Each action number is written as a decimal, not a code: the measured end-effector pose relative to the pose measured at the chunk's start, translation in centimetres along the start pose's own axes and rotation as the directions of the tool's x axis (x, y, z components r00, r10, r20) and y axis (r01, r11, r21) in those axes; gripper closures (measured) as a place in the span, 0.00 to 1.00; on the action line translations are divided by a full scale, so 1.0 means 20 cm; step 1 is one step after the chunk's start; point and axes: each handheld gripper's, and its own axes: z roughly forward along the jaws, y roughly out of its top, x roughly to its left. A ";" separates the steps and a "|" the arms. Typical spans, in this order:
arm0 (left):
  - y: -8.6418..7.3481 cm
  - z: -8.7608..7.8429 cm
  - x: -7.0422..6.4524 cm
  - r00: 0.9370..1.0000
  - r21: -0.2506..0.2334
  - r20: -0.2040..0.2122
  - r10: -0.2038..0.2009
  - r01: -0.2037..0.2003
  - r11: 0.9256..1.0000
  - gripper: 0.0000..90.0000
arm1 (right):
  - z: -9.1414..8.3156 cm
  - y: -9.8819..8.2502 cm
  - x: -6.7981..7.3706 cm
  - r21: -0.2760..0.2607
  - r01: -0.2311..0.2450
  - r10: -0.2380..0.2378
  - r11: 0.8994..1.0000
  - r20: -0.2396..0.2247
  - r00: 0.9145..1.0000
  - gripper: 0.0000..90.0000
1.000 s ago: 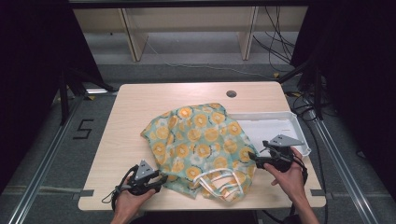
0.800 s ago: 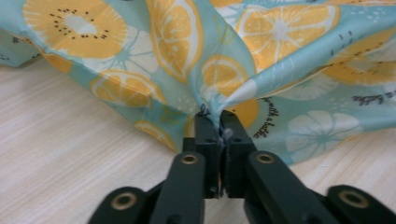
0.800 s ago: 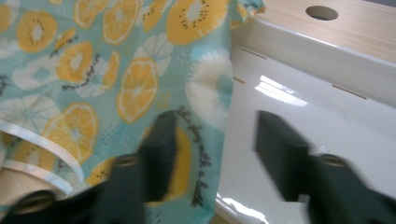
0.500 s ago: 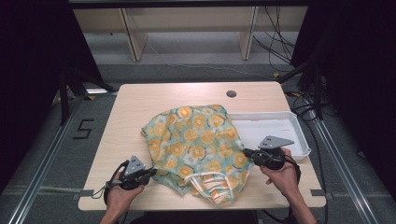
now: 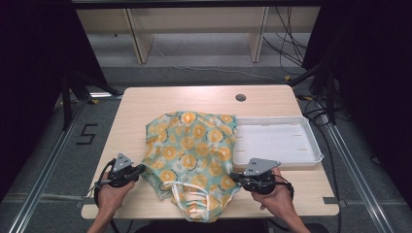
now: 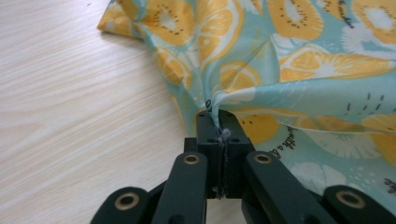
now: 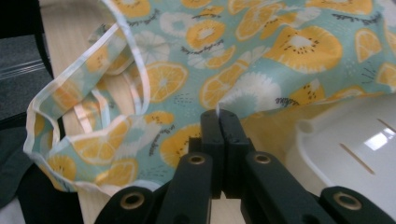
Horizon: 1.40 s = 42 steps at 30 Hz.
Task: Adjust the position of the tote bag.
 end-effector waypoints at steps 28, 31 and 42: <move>-0.03 -0.26 -0.27 0.996 -0.001 0.080 0.035 -0.035 0.999 0.53 | 0.08 0.06 0.26 -0.005 0.029 -0.030 1.000 -0.238 0.971 0.41; -0.03 -0.24 -0.28 0.996 -0.027 0.083 -0.009 0.012 1.000 0.53 | 0.12 0.04 0.31 0.035 0.051 -0.041 0.998 -0.254 0.966 0.41; -0.02 -0.26 -0.28 0.995 -0.045 0.101 -0.022 0.027 0.999 0.52 | 0.26 -0.01 0.42 0.104 0.100 -0.059 0.990 -0.335 0.940 0.37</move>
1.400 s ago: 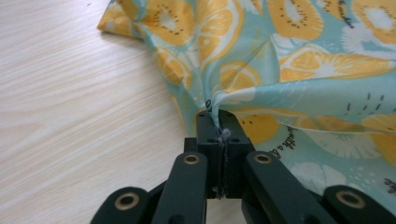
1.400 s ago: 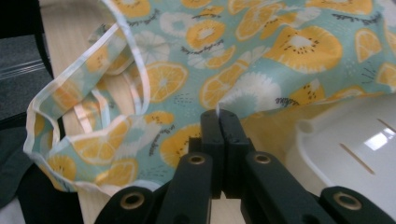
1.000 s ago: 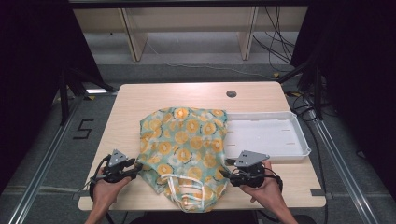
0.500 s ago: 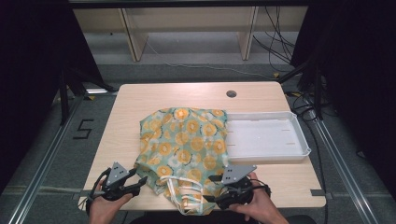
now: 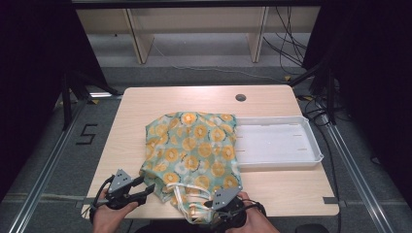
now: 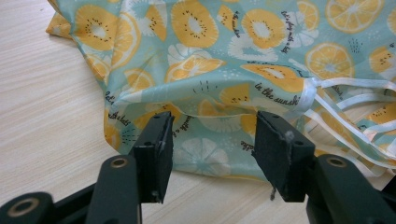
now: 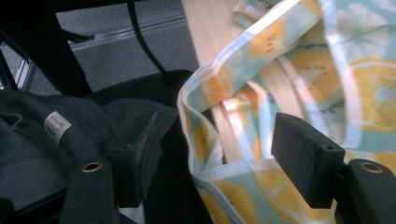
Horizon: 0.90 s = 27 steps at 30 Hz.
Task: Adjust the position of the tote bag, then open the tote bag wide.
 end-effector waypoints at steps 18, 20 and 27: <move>-0.01 -0.01 0.01 1.000 -0.006 -0.020 -0.010 0.010 1.000 0.49 | 0.00 0.00 0.00 0.044 0.111 -0.110 0.993 -0.015 0.994 0.99; -0.01 -0.01 0.01 1.000 -0.005 -0.015 -0.002 0.002 1.000 0.49 | -0.01 0.01 0.00 0.028 0.101 -0.100 0.995 -0.020 0.995 0.99; 0.00 -0.01 0.01 1.000 -0.011 -0.017 0.018 -0.018 1.000 0.49 | -0.09 0.05 -0.03 -0.064 0.074 -0.075 0.995 -0.012 0.997 1.00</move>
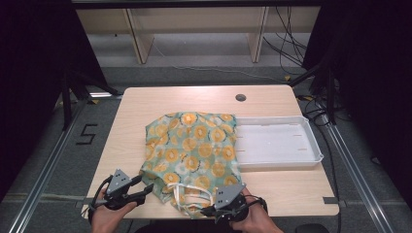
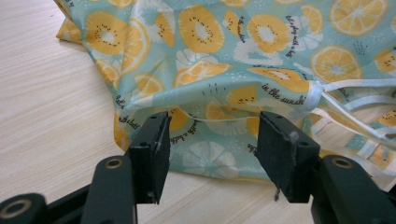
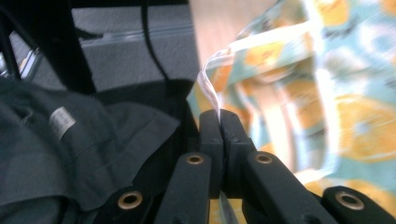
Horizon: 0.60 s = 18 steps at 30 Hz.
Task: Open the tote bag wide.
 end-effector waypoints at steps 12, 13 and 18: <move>0.02 -0.01 -0.09 0.996 -0.057 0.025 0.091 -0.090 0.994 0.40 | -0.25 0.24 -0.28 -0.168 0.009 0.021 0.986 0.180 0.983 1.00; 0.03 0.00 -0.10 0.995 -0.070 0.036 0.097 -0.094 0.993 0.38 | -0.26 0.26 -0.30 -0.183 0.007 0.028 0.983 0.190 0.981 1.00; 0.10 0.05 -0.18 0.991 -0.088 0.021 0.134 -0.132 0.987 0.27 | -0.34 0.37 -0.44 -0.260 0.006 0.054 0.966 0.225 0.973 1.00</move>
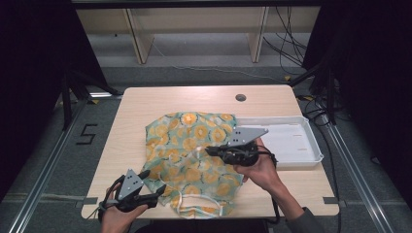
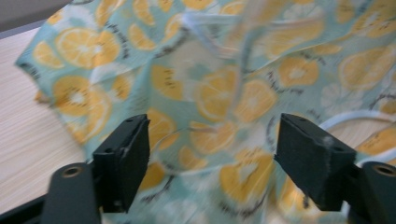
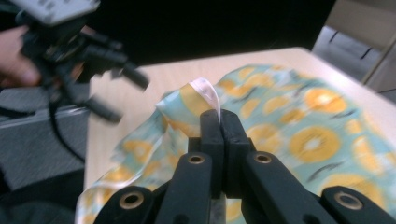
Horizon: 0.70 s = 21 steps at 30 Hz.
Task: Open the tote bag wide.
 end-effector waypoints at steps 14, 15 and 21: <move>0.17 0.34 0.04 0.954 0.126 -0.220 0.202 -0.177 0.976 0.17 | 0.00 0.09 -0.12 -0.045 -0.049 0.050 0.998 0.018 0.999 1.00; 0.17 0.35 0.06 0.957 0.132 -0.214 0.194 -0.169 0.977 0.17 | 0.01 0.09 -0.14 -0.055 -0.036 0.037 0.998 0.029 0.999 1.00; 0.19 0.43 0.12 0.973 0.193 -0.166 0.162 -0.129 0.973 0.18 | 0.00 0.09 -0.20 -0.056 -0.067 0.070 0.996 0.051 0.996 1.00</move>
